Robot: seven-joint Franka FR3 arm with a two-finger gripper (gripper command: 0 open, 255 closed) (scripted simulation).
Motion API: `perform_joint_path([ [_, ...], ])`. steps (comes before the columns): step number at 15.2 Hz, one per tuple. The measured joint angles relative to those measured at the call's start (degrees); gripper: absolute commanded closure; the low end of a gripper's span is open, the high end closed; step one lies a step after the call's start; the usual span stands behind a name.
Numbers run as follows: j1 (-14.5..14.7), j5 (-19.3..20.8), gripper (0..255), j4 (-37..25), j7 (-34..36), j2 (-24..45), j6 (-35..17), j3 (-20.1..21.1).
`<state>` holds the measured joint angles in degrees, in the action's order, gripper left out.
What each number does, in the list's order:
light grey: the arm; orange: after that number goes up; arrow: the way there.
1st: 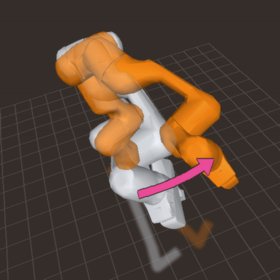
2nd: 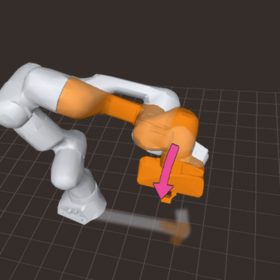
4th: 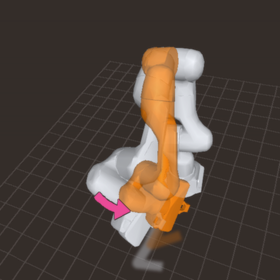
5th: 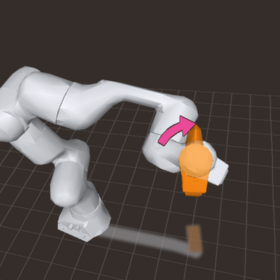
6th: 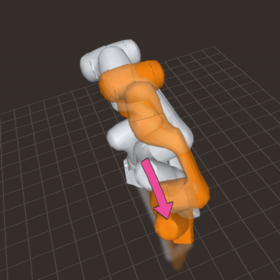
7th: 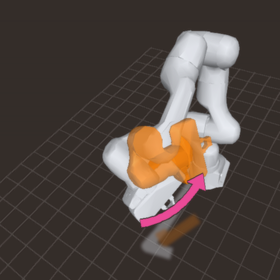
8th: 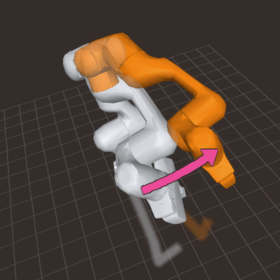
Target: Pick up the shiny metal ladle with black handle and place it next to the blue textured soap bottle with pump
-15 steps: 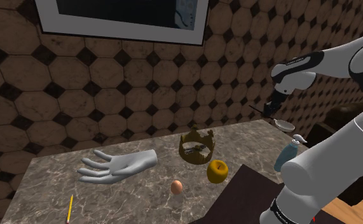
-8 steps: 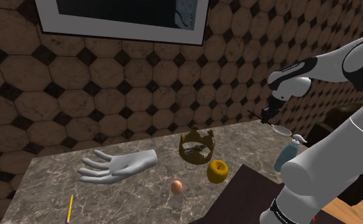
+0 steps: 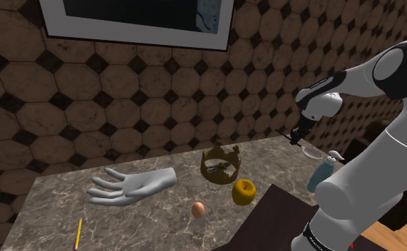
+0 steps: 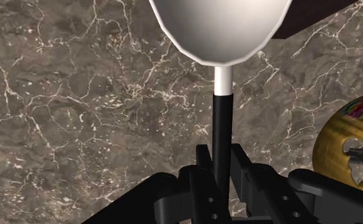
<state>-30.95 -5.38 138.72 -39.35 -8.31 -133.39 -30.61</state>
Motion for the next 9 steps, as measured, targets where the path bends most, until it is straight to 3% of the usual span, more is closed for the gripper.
perform_joint_path([
  [9,0.83,-5.41,255,2.31,-4.85,5.85,-6.97,-0.88],
])
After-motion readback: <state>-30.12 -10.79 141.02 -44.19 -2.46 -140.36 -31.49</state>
